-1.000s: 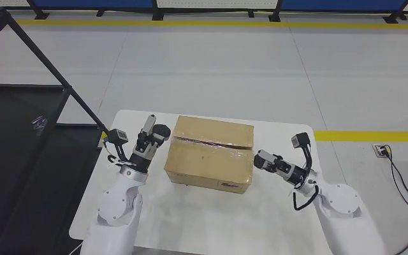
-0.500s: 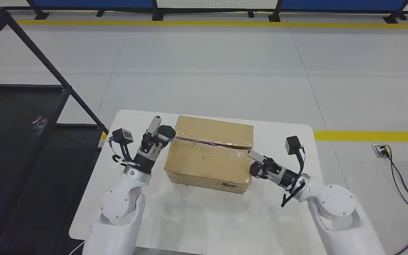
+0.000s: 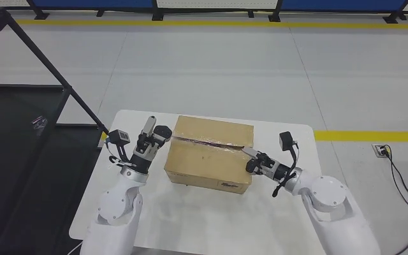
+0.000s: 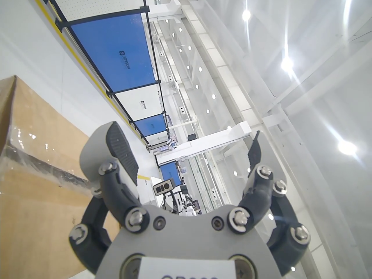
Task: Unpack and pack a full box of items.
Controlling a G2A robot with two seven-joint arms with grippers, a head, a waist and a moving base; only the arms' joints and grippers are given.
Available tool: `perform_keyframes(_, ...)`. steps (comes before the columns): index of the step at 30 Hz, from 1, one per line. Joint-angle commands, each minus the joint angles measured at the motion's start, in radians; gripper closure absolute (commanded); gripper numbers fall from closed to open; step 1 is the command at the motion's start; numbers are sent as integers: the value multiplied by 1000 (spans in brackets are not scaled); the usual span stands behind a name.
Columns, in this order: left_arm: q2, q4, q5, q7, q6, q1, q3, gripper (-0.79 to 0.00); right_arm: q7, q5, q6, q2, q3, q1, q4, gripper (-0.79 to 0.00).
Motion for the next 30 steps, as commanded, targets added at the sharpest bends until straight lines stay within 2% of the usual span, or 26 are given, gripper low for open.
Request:
perform_keyframes(1, 1, 0, -1, 1, -1, 0, 1, -785, -3, 10, -9, 0, 2, -2, 3, -785)
perform_keyframes(10, 5, -10, -3, 8, -7, 4, 7, -785, -19, 14, 14, 3, -8, 4, 17, -776)
perform_keyframes(11, 6, -11, -2, 9, -8, 5, 8, -785, -21, 10, 18, 3, -10, 5, 16, -683)
perform_keyframes(12, 7, -13, -3, 10, -9, 6, 8, -785, -21, 12, 19, 3, -11, 5, 15, -493)
perform_keyframes(13, 7, -14, -5, 11, -10, 7, 8, -785, -22, 10, 20, 4, -12, 6, 16, -419)
perform_keyframes(14, 8, -15, -6, 11, -10, 8, 8, -785, -23, 11, 21, 4, -13, 7, 16, -388)
perform_keyframes(24, 13, -24, -10, 18, -15, 16, 9, -785, -31, 1, 18, 7, -21, 11, 20, -274)
perform_keyframes(30, 16, -27, -9, 19, -14, 18, 9, -785, -89, -60, -7, 10, -31, 0, -13, -179)
